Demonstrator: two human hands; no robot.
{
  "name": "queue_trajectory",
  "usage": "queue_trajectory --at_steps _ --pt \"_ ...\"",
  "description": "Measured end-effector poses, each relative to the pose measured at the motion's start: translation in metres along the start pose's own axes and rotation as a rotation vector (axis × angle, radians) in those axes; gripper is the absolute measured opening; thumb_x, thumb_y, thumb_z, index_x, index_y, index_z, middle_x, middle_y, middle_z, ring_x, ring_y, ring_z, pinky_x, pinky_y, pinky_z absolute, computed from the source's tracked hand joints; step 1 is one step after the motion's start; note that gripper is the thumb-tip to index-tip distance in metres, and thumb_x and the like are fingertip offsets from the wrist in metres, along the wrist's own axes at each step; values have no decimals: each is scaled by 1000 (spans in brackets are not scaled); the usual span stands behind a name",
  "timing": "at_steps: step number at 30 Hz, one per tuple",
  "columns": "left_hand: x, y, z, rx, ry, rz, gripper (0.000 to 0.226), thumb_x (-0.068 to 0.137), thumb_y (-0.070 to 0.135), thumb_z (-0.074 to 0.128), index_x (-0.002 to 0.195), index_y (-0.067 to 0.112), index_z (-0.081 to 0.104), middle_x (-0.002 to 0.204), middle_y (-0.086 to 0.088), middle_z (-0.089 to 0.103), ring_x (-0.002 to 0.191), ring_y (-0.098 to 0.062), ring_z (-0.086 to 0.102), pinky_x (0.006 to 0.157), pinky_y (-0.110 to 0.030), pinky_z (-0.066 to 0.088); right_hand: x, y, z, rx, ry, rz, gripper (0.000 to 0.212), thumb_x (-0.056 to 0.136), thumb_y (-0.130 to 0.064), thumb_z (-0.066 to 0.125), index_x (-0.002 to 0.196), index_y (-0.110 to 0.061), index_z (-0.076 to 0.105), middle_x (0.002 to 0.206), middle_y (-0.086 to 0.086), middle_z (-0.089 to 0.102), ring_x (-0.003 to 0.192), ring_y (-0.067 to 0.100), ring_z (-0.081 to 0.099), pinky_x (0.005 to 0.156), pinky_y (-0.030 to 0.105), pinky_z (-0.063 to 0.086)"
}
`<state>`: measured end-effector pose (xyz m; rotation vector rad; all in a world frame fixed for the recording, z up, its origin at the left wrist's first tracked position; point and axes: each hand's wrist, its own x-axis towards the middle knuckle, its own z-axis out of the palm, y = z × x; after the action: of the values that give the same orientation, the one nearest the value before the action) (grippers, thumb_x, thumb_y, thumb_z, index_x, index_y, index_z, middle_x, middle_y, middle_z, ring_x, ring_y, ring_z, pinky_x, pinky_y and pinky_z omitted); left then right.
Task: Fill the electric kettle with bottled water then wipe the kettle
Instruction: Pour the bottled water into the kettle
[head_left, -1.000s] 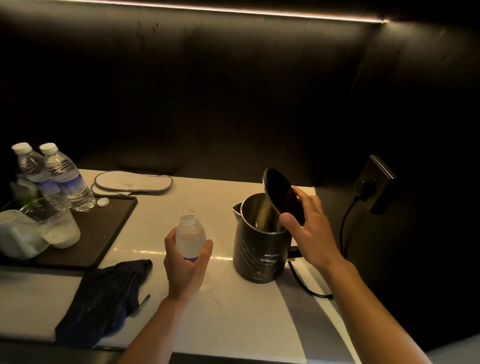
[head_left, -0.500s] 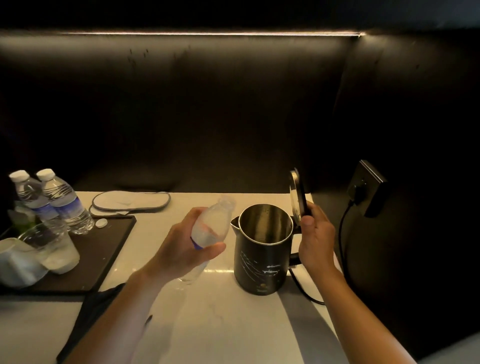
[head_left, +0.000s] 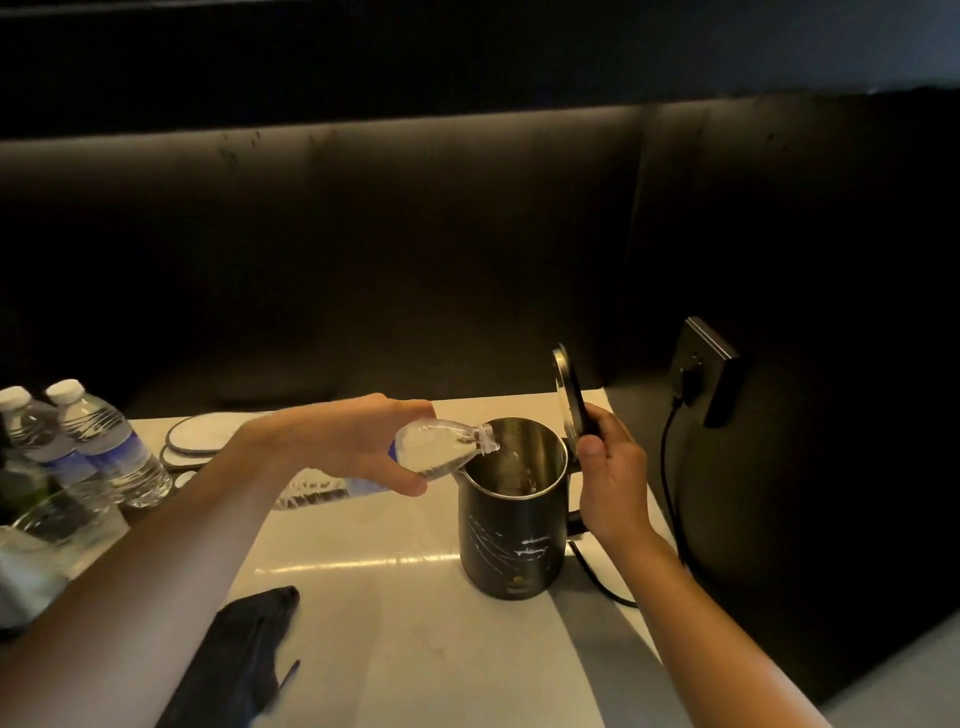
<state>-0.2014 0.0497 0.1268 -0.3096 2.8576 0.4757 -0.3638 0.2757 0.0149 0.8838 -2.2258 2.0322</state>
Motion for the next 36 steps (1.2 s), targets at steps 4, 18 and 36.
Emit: queue_trajectory --at_steps 4,18,36 --pt "6 4 -15 50 -30 -10 73 72 55 81 134 36 48 117 8 68 90 -13 70 76 -29 62 1 2 2 4 -1 8 54 85 -53 43 124 -23 65 111 -9 66 102 13 63 86 43 58" --pt "22 16 -26 122 -114 -88 75 72 54 83 135 34 49 117 9 64 93 -16 65 79 -29 59 2 6 3 46 -6 -18 47 85 -53 42 120 -29 63 108 -14 65 98 8 62 80 30 56" --pt "24 22 -36 188 -150 -119 79 72 57 82 139 34 47 117 13 57 101 -18 61 89 -34 58 3 12 3 22 -2 -55 40 89 -53 42 120 -36 60 108 -21 63 101 -1 59 79 21 51"
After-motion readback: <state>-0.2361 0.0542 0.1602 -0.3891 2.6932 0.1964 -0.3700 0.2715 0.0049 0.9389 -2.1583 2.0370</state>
